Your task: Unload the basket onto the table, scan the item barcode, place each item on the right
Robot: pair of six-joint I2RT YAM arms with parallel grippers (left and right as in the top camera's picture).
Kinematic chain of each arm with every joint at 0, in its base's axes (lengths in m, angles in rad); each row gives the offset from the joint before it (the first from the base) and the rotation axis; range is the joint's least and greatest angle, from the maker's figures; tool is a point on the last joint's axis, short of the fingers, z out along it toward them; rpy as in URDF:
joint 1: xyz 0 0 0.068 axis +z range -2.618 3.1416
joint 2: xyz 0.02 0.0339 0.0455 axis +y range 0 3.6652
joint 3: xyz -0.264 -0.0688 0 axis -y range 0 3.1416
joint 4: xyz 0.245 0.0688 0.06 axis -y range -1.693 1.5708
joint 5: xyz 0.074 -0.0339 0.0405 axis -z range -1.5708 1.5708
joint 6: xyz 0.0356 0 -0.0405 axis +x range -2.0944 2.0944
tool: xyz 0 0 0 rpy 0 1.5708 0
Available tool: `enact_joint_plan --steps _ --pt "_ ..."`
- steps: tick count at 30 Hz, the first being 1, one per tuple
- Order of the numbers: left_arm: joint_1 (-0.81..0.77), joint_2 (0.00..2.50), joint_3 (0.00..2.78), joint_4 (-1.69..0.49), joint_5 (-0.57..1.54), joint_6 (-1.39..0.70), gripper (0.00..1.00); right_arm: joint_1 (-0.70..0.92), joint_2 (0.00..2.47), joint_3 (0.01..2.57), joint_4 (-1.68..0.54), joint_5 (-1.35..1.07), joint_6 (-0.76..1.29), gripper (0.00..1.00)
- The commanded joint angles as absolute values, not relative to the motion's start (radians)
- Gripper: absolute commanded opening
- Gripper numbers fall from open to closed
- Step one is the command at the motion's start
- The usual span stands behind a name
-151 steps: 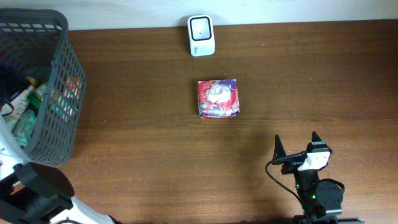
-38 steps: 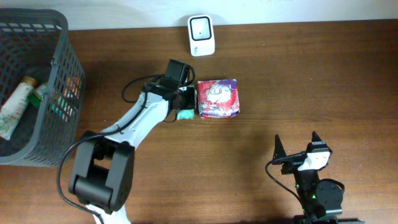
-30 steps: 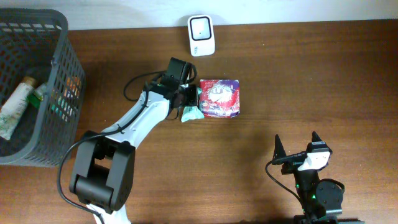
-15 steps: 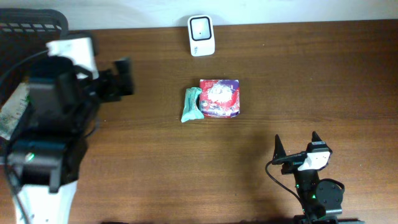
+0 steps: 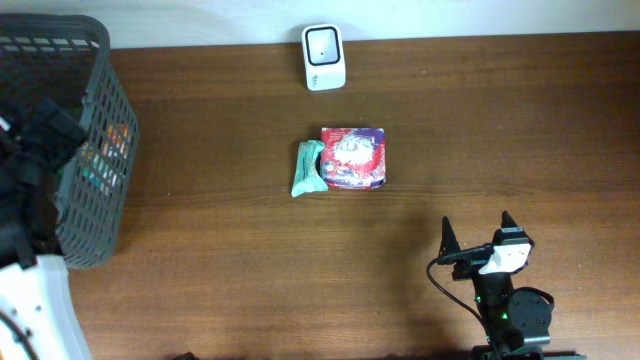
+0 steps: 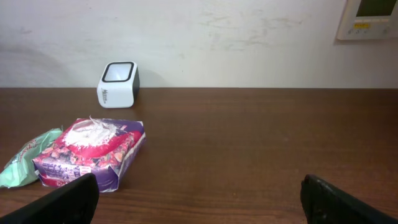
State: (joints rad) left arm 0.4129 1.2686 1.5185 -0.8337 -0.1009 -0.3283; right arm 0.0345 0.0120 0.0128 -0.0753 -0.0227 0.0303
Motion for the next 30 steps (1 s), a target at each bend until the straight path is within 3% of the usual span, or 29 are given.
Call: enact_joint_plan --steps 1,14,16,19,22,25,28,30 --pt "0.451 1.354 1.523 -0.856 -0.084 -0.355 0.99 0.038 0.006 0.006 -0.079 -0.014 0.041 0.98" --pt "0.560 1.640 1.523 -0.813 -0.084 -0.395 0.98 0.038 0.006 0.006 -0.079 -0.014 0.041 0.99" --pt "0.559 1.661 1.523 -0.753 -0.087 -0.329 0.89 0.038 0.006 0.006 -0.079 -0.014 0.041 0.99" --pt "0.559 1.670 1.523 -0.678 -0.086 -0.229 0.92 0.038 0.006 0.006 -0.079 -0.014 0.041 0.98" --pt "0.559 1.668 1.524 -0.666 -0.086 -0.229 0.80 0.038 0.006 0.006 -0.079 -0.014 0.041 0.99" --pt "0.559 1.642 1.524 -0.665 -0.049 -0.229 0.75 0.038 0.006 0.006 -0.079 -0.014 0.041 0.98" --pt "0.559 1.554 1.527 -0.633 0.039 -0.231 0.44 0.038 0.006 0.006 -0.079 -0.014 0.041 0.99" --pt "0.559 1.499 1.527 -0.615 0.026 -0.230 0.32 0.038 0.006 0.006 -0.079 -0.014 0.041 0.99"
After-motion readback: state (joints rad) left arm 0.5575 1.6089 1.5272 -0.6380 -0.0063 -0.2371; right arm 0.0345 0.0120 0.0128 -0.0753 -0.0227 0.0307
